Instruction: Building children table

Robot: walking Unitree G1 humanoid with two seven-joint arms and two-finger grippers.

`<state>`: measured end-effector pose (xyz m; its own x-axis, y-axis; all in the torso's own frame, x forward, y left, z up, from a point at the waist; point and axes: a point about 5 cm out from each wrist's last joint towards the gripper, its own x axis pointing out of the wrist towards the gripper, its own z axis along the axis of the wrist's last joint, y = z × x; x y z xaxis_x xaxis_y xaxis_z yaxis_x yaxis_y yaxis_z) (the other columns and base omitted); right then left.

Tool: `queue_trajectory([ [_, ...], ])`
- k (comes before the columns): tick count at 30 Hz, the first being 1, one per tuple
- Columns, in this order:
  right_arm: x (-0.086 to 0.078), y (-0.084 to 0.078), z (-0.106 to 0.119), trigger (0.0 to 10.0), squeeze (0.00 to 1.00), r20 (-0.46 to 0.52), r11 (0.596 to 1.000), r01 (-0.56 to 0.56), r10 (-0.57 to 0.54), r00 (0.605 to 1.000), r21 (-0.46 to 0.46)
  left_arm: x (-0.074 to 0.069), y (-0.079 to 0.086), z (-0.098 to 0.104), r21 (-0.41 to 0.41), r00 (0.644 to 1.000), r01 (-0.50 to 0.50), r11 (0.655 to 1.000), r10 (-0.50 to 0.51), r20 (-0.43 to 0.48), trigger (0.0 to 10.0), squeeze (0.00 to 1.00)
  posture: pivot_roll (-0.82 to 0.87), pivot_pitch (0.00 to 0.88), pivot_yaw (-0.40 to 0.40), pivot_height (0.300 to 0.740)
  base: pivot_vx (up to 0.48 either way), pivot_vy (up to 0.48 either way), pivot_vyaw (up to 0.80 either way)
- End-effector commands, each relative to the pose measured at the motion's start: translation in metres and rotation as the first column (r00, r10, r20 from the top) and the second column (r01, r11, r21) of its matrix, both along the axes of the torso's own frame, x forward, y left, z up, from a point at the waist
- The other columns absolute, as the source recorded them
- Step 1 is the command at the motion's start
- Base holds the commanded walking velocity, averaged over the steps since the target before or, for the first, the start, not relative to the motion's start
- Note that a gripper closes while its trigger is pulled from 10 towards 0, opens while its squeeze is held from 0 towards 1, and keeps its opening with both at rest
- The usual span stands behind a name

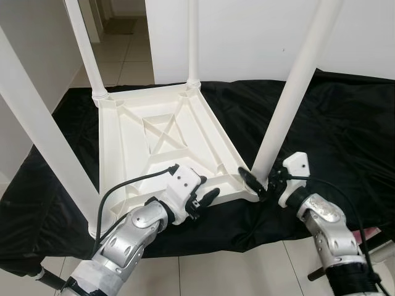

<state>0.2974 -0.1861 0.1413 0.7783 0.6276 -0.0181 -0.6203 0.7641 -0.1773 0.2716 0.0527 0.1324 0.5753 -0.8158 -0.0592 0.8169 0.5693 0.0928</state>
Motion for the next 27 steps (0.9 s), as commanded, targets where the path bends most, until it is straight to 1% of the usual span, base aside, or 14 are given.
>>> queue_trajectory([
  [1, 0.004, -0.002, 0.001, 10.0, 0.00, -0.027, 0.996, -0.071, 0.069, 0.997, -0.061, 0.000, 0.002, -0.003, 0.025, 1.000, 0.027, 0.999, -0.027, -0.006, 10.0, 0.00, 0.00, 0.000, 0.019, 0.740, 0.000, 0.000, 0.00],
  [3, 0.004, -0.004, 0.002, 10.0, 0.00, -0.030, 0.991, -0.096, 0.094, 0.995, -0.092, 0.000, 0.002, -0.003, 0.028, 1.000, 0.029, 0.999, -0.029, -0.006, 10.0, 0.00, 0.00, 0.000, 0.019, 0.740, 0.000, 0.000, 0.00],
  [5, 0.002, -0.008, 0.002, 10.0, 0.00, -0.081, 0.981, -0.172, 0.165, 0.983, -0.092, 0.002, 0.003, -0.001, 0.027, 0.999, 0.032, 0.999, -0.032, -0.001, 10.0, 0.00, 0.00, 0.000, 0.028, 0.740, 0.000, 0.000, 0.00],
  [7, 0.001, -0.009, 0.000, 10.0, 0.00, -0.102, 0.977, -0.196, 0.186, 0.977, -0.090, 0.003, 0.003, -0.001, 0.029, 0.999, 0.032, 0.999, -0.032, 0.000, 10.0, 0.00, 0.00, 0.000, 0.028, 0.740, 0.000, 0.000, 0.00],
  [8, 0.000, -0.011, -0.002, 10.0, 0.00, -0.113, 0.970, -0.215, 0.202, 0.973, -0.111, 0.004, 0.004, -0.001, 0.033, 1.000, 0.030, 0.999, -0.030, 0.003, 10.0, 0.00, 0.00, 0.000, 0.029, 0.740, 0.000, 0.000, 0.00],
  [12, -0.003, -0.019, -0.005, 10.0, 0.00, -0.134, 0.955, -0.253, 0.233, 0.963, -0.158, 0.006, 0.005, 0.000, 0.034, 1.000, 0.025, 0.999, -0.025, 0.009, 10.0, 0.00, 0.00, 0.000, 0.030, 0.740, 0.000, 0.000, 0.00],
  [16, -0.002, -0.027, -0.006, 10.0, 0.00, -0.173, 0.946, -0.273, 0.244, 0.954, -0.173, 0.008, 0.003, 0.002, 0.028, 1.000, 0.025, 0.999, -0.025, 0.014, 10.0, 0.00, 0.00, 0.000, 0.035, 0.740, 0.000, 0.000, 0.00],
  [19, -0.001, -0.030, -0.006, 10.0, 0.00, -0.180, 0.943, -0.278, 0.246, 0.953, -0.181, 0.008, 0.002, 0.002, 0.028, 1.000, 0.026, 0.999, -0.026, 0.016, 10.0, 0.00, 0.00, 0.000, 0.035, 0.740, 0.000, 0.000, 0.00],
  [20, 0.000, -0.031, -0.006, 6.4, 0.00, -0.177, 0.944, -0.274, 0.242, 0.954, -0.184, 0.009, 0.001, 0.003, 0.026, 0.999, 0.028, 0.999, -0.028, 0.017, 10.0, 0.00, 0.00, 0.000, 0.037, 0.740, 0.000, 0.000, 0.00],
  [21, 0.000, -0.031, -0.006, 6.4, 0.00, -0.177, 0.944, -0.274, 0.242, 0.954, -0.184, 0.009, 0.001, 0.003, 0.026, 0.999, 0.028, 0.999, -0.028, 0.017, 10.0, 0.00, 0.00, 0.000, 0.037, 0.740, 0.000, 0.000, 0.00],
  [22, 0.001, -0.032, -0.006, 4.2, 0.00, -0.176, 0.943, -0.274, 0.242, 0.954, -0.187, 0.009, 0.001, 0.003, 0.025, 0.999, 0.029, 0.999, -0.030, 0.018, 10.0, 0.00, 0.00, 0.000, 0.037, 0.740, 0.000, 0.000, 0.00],
  [24, 0.001, -0.032, -0.006, 4.2, 0.00, -0.176, 0.943, -0.274, 0.242, 0.954, -0.187, 0.009, 0.001, 0.003, 0.025, 0.999, 0.029, 0.999, -0.030, 0.018, 10.0, 0.00, 0.00, 0.000, 0.037, 0.740, 0.000, 0.000, 0.00],
  [25, 0.004, -0.033, -0.005, 0.0, 0.00, -0.153, 0.945, -0.263, 0.236, 0.960, -0.194, 0.010, 0.001, 0.004, 0.027, 0.999, 0.031, 0.999, -0.031, 0.022, 10.0, 0.00, 0.00, 0.000, 0.040, 0.740, 0.000, 0.000, 0.00],
  [27, 0.004, -0.033, -0.005, 0.0, 0.00, -0.153, 0.945, -0.263, 0.236, 0.960, -0.194, 0.010, 0.001, 0.004, 0.027, 0.999, 0.031, 0.999, -0.031, 0.022, 10.0, 0.00, 0.00, 0.000, 0.040, 0.740, 0.000, 0.000, 0.00],
])
